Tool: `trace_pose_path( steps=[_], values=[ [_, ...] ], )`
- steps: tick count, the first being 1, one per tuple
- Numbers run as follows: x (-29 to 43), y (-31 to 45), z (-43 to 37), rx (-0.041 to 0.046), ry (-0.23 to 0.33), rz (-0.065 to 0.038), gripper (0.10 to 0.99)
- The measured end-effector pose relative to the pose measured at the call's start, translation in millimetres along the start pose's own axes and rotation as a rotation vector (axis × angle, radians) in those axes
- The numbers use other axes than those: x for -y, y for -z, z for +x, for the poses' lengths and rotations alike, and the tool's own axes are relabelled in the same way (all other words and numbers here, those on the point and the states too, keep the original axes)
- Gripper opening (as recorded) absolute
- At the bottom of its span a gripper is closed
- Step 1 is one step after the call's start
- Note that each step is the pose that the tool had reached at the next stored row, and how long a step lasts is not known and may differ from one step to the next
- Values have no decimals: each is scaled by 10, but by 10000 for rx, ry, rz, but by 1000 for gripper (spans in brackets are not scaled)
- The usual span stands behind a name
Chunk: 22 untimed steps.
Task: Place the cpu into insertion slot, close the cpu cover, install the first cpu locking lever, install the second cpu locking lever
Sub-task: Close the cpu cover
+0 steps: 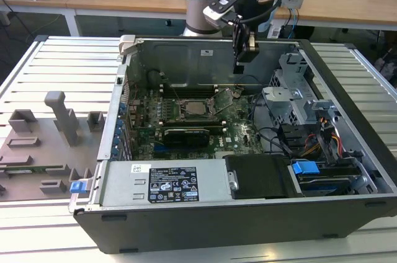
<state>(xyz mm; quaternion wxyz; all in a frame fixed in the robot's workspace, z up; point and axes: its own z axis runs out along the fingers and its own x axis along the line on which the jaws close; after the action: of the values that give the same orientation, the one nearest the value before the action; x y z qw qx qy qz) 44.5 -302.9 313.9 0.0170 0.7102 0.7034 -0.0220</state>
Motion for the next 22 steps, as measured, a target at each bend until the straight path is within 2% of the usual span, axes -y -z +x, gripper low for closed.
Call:
trace_pose_path(
  steps=[9,16,19,22],
  values=[
    [-5,-73,4,-1,0,0,106],
    [-17,-203,12,1,2,0,106],
    [-73,-237,14,6,-1,3,106],
    [-237,-260,24,16,1,11,106]
  ],
)
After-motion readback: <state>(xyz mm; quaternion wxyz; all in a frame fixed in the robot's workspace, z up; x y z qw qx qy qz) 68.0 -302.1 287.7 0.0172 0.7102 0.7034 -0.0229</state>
